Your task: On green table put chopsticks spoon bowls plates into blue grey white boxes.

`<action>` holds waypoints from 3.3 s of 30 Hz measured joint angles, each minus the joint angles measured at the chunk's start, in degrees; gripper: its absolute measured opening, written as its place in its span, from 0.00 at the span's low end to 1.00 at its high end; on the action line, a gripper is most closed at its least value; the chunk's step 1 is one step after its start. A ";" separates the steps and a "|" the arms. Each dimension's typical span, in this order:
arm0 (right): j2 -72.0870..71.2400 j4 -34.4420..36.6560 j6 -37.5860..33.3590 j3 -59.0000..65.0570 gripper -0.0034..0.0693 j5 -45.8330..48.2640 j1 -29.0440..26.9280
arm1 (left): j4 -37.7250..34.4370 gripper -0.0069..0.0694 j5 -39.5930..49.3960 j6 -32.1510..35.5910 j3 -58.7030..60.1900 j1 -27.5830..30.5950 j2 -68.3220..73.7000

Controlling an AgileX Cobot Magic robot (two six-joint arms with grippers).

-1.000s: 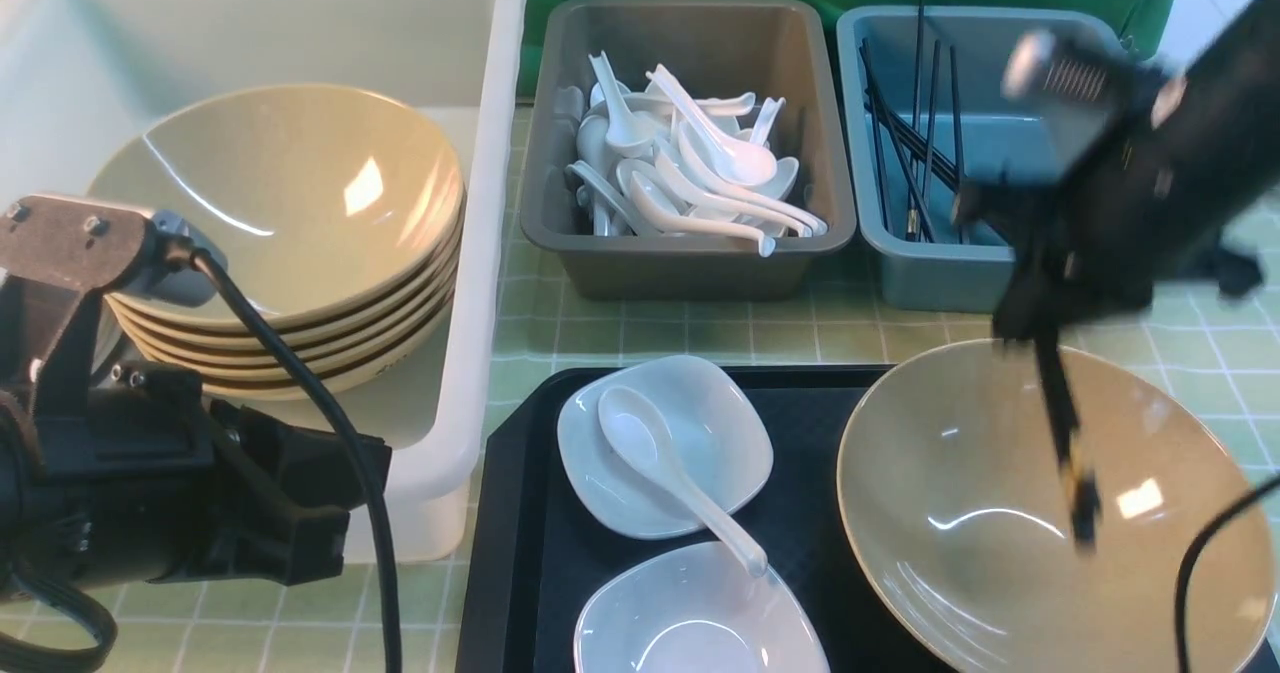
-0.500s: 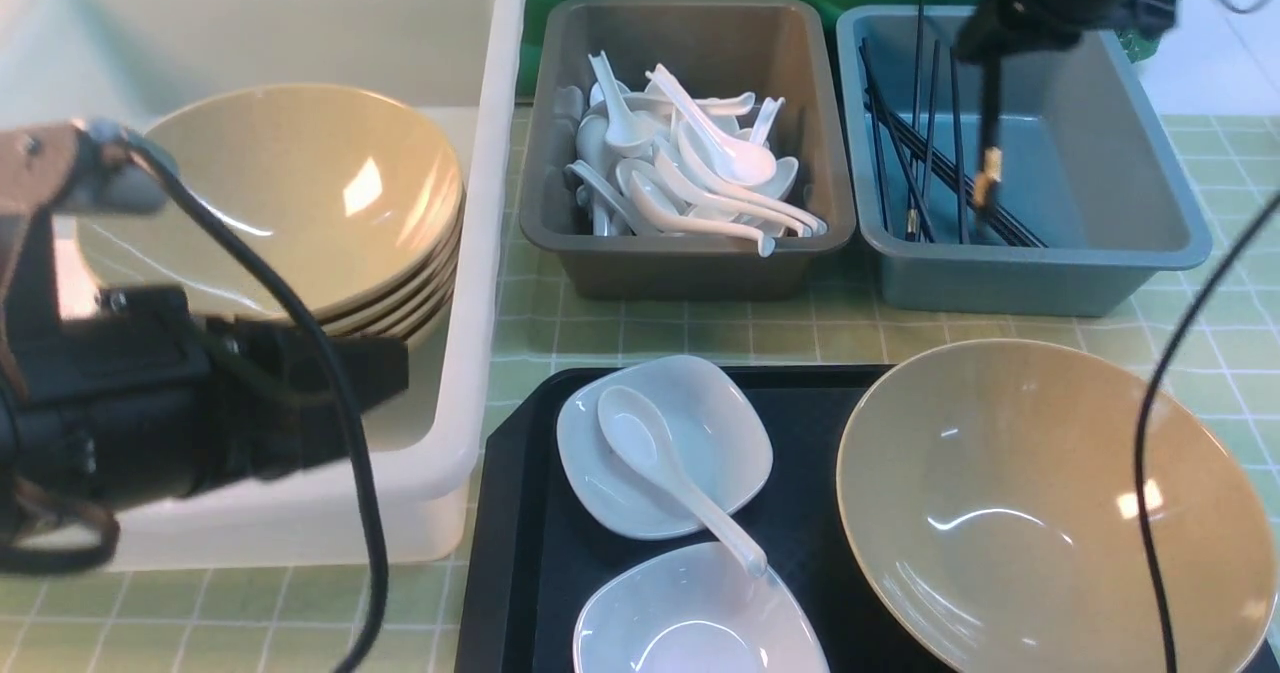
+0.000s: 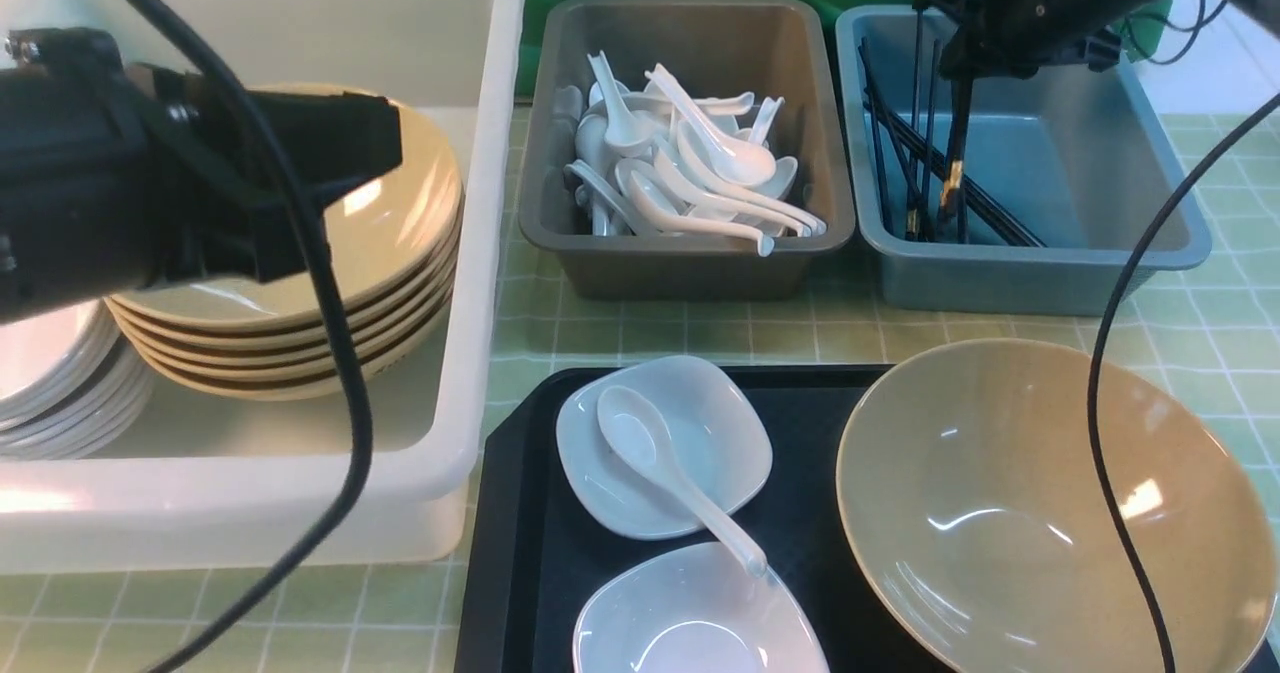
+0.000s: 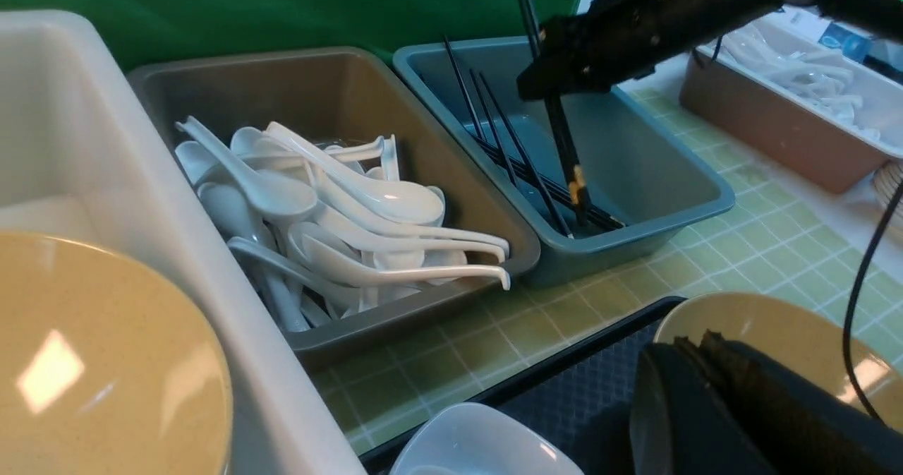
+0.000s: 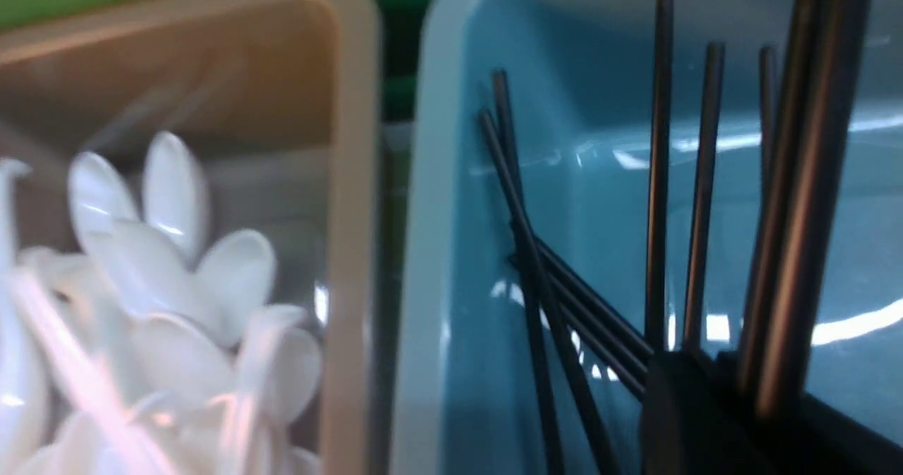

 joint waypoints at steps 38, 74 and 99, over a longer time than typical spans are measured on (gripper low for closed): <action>-28.29 0.46 -28.79 21.80 0.62 26.33 22.19 | 8.78 0.09 17.75 0.01 -0.06 0.00 -2.86; -14.07 -1.67 -28.18 31.86 0.26 23.93 35.13 | 16.84 0.09 29.01 -10.56 -0.11 0.00 -13.46; -11.94 -2.78 -7.29 6.75 0.25 14.14 20.91 | 16.72 0.09 27.99 -10.50 -0.11 0.00 -13.46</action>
